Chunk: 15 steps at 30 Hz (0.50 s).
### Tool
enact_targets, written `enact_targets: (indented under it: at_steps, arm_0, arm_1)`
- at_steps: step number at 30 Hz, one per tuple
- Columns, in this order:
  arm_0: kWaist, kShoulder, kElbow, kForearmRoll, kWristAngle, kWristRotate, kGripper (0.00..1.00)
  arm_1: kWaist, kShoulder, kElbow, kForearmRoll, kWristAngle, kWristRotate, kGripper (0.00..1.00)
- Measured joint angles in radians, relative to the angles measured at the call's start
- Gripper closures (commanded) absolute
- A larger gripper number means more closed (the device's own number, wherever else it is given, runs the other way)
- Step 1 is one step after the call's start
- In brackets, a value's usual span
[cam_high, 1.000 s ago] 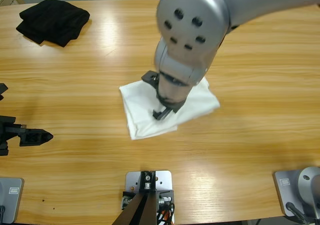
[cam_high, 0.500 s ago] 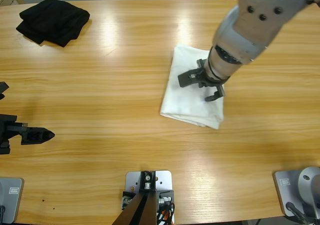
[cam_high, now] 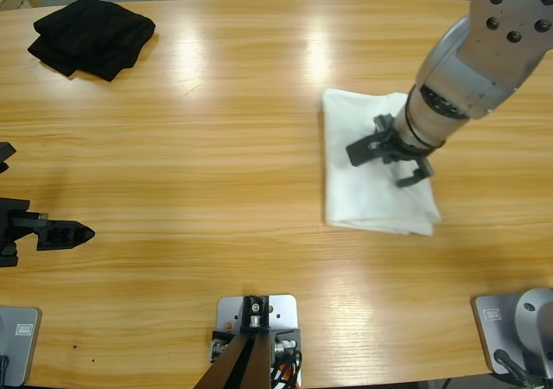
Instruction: Fold clothes
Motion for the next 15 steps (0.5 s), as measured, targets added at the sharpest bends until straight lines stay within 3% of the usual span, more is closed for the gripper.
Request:
enact_targets:
  at_steps: [4,10,13,15]
  arm_0:
    - [0.000,-0.008,0.000,-0.002,0.000,0.000,0.004]
    - [0.000,-0.011,-0.001,-0.033,0.000,0.047,0.009]
    - [0.038,-0.011,-0.015,-0.057,0.000,0.152,0.009]
    - [0.145,-0.006,-0.058,-0.073,0.000,0.234,0.009]
  arm_1:
    - [-0.003,-0.057,-0.016,0.147,0.014,0.001,0.000]
    - [-0.004,-0.267,-0.237,0.360,0.091,0.086,0.000]
    - [-0.019,-0.352,-0.281,0.334,0.154,0.298,0.000]
    - [-0.055,-0.395,-0.282,0.291,0.194,0.618,0.000]
